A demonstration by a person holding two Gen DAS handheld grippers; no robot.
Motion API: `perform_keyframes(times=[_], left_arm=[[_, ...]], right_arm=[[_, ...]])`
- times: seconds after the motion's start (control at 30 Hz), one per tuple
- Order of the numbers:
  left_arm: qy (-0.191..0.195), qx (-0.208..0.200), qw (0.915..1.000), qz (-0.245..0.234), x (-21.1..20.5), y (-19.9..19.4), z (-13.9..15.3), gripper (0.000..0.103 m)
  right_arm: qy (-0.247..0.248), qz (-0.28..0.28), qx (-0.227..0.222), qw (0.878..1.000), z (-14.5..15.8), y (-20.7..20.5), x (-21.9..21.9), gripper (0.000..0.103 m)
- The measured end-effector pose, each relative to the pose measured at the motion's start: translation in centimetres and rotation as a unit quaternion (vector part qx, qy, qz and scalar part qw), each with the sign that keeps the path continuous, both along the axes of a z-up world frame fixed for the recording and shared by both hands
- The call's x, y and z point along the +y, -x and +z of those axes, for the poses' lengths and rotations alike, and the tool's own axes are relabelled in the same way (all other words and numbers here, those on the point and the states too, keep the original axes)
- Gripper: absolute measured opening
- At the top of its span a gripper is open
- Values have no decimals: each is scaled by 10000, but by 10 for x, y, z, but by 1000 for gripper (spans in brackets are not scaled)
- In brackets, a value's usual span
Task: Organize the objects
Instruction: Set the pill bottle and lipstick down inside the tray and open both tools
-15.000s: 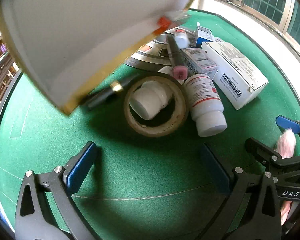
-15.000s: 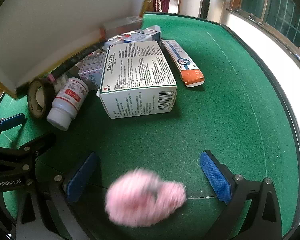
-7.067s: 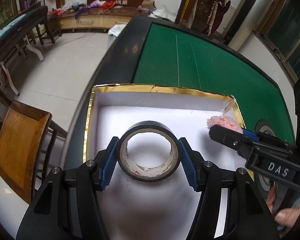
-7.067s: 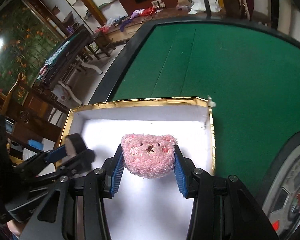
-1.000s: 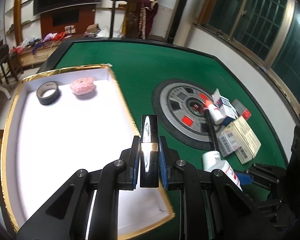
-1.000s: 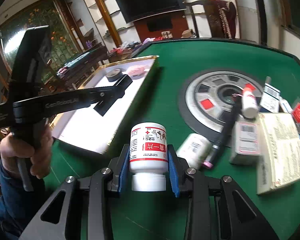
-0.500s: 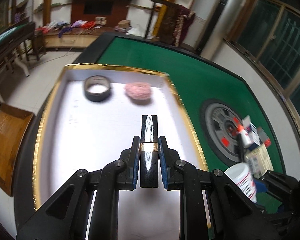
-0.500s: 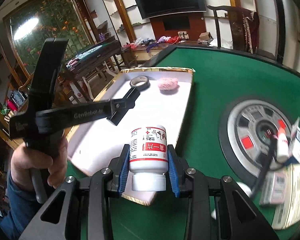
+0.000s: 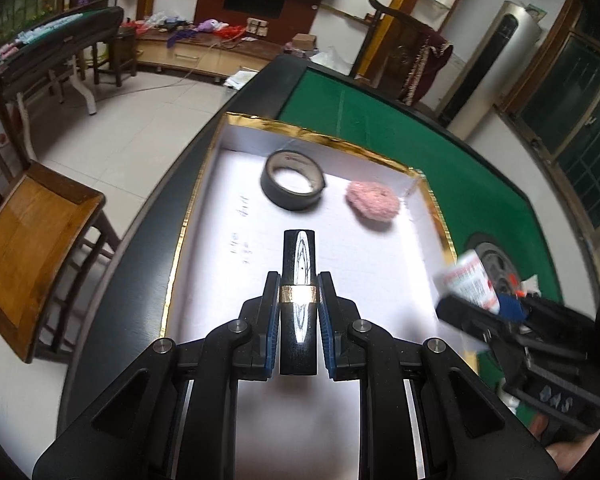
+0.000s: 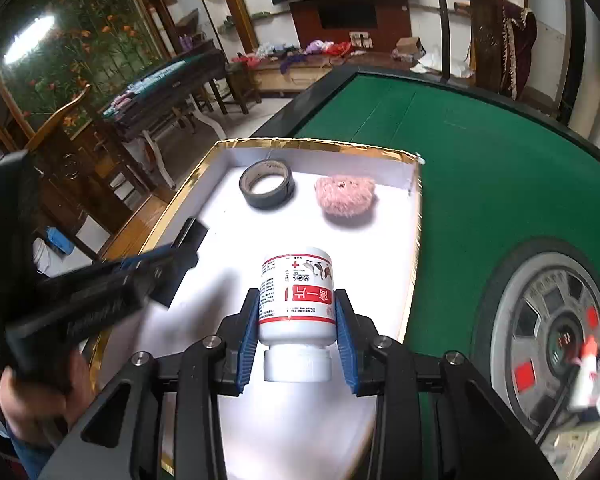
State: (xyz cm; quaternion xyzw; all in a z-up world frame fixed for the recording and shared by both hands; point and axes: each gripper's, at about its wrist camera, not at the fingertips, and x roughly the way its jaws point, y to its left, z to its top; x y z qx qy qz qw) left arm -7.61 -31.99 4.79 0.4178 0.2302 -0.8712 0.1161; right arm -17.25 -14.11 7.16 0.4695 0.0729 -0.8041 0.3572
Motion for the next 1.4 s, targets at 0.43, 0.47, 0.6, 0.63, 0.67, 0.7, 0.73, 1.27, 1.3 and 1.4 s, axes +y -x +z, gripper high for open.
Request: perform_keyframes(times=[0.43,0.47,0.6,0.63,0.67,0.7,0.73,1.27,1.3,1.4], left_arm=[[-173,-173,9996,129,-10,8,-17,17],[-185,-189,9995,160,-11,8,-18,17],[-239,-234,9991,258,-14,8,-22,17],[-247,-230,9991,256,-14,8,-22,17],[-236,-244,9991,240,-13,9,-22,17],[-214,-263,9991,249,-12,9,-22,17],[-200,-277,9991,264,-12,9,-23,17],[-179,-267,9991,276,-12,10,-22,17],[-168,-275,9991,276,-12,10,-22,17],[-173,-298,9990,283,-12,11,-22,17]], right_arm=[[-352,-40,-355,9987,-25,51,-67,35],[-395,-47,-335,9986,-27,53,-70,35],[-391,-104,-475,9981,-35,60,-74,35],[-398,-91,-505,9979,-37,60,-75,35],[-413,-89,-510,9978,-37,61,-76,35],[-430,-84,-511,9977,-37,61,-77,35],[-439,-82,-507,9977,-38,61,-78,35],[-396,-128,-584,9974,-44,62,-96,35],[-381,-121,-599,9974,-44,62,-97,35],[-350,-131,-623,9974,-44,63,-98,36]])
